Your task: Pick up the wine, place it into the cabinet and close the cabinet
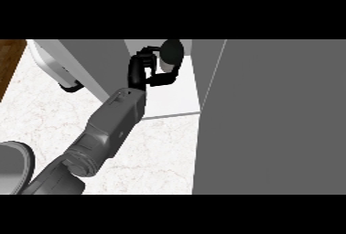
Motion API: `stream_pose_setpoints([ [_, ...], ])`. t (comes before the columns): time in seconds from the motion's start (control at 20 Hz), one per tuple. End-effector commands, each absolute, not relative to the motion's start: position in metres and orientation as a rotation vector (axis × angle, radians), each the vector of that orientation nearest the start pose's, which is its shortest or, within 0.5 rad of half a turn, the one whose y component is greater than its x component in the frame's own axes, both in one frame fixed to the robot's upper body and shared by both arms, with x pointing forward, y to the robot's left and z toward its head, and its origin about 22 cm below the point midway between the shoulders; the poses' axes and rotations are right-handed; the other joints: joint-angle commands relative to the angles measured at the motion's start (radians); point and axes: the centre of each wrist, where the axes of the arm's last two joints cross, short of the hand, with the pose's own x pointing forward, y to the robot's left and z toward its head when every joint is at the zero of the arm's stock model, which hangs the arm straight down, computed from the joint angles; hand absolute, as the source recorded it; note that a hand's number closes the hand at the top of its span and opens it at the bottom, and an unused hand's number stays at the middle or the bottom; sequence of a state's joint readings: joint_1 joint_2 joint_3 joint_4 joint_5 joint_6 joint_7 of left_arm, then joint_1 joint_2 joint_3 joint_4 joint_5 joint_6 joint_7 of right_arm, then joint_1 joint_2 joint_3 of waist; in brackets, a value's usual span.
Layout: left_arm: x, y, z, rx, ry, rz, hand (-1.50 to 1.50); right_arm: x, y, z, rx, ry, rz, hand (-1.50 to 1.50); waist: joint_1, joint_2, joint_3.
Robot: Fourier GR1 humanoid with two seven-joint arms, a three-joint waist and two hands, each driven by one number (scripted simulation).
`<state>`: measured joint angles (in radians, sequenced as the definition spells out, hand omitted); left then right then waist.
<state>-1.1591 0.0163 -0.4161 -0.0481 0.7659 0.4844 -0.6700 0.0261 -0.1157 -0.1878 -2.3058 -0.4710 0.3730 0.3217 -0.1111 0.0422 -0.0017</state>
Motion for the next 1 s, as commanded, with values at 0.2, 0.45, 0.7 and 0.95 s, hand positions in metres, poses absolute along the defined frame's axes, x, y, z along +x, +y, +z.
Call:
stream_pose_setpoints([
  [0.2, 0.44, 0.113, 0.043, 0.358, -1.751, 0.005, 1.5, 0.166, -0.273, 0.166, 0.377, -1.99, 0.303, -1.5, -0.012, 0.0, 0.0],
  [0.45, 0.436, 0.123, 0.031, 0.424, -1.724, 0.001, -1.5, 0.166, -0.271, 0.172, 0.372, -2.029, 0.29, -1.5, -0.016, 0.008, -0.001],
  [0.7, 0.435, 0.137, 0.027, 0.481, -1.716, -0.067, -1.5, 0.173, -0.273, 0.17, 0.378, -2.017, 0.306, -1.5, -0.008, 0.01, 0.0],
  [0.95, 0.439, 0.144, 0.032, 0.509, -1.685, -0.052, -1.5, 0.172, -0.27, 0.165, 0.381, -2.017, 0.293, -1.5, -0.007, 0.009, 0.0],
])
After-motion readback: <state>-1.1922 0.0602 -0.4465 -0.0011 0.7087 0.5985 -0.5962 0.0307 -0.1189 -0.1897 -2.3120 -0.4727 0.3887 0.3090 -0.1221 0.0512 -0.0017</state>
